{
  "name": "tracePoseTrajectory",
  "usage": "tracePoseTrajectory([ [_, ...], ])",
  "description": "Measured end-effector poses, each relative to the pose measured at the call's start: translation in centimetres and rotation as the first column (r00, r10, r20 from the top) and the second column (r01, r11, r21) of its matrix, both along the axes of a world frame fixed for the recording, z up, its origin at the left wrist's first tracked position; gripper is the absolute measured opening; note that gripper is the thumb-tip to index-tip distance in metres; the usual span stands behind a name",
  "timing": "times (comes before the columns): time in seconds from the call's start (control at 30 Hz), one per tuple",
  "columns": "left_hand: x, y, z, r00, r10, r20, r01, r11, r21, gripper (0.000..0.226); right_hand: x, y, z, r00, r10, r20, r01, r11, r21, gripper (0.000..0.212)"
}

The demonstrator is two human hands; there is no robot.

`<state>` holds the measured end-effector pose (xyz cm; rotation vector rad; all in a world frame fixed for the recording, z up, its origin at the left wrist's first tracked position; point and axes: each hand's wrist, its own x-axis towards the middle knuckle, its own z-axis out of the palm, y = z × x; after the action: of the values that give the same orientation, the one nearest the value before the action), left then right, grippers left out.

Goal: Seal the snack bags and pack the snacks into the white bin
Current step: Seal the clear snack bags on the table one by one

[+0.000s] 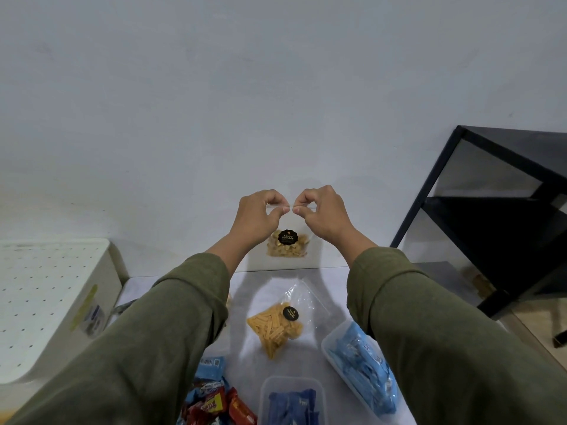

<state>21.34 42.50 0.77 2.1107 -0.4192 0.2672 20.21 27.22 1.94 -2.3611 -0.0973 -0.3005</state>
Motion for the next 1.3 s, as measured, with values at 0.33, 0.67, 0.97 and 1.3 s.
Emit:
tracePoseTrajectory([
  [0.33, 0.1, 0.2, 0.1, 0.996, 0.067, -0.050, -0.067, 0.998, 0.005, 0.008, -0.3, -0.1, 0.1, 0.999, -0.028, -0.034, 0.031, 0.997, 0.066, 0.009],
  [0.67, 0.2, 0.2, 0.2, 0.996, 0.090, -0.006, -0.089, 0.992, 0.084, 0.012, -1.1, -0.3, 0.6, 1.000, -0.018, -0.008, 0.019, 0.990, 0.141, 0.003],
  [0.97, 0.0, 0.2, 0.2, 0.989, 0.145, 0.003, -0.143, 0.975, 0.169, 0.006, -0.7, -0.7, 0.3, 0.997, -0.060, -0.051, 0.063, 0.997, 0.048, 0.024],
  [1.3, 0.3, -0.9, 0.5, 1.000, 0.016, 0.006, -0.017, 0.972, 0.234, 0.007, -0.9, -1.0, 0.0, 0.996, -0.061, -0.065, 0.064, 0.997, 0.051, 0.018],
])
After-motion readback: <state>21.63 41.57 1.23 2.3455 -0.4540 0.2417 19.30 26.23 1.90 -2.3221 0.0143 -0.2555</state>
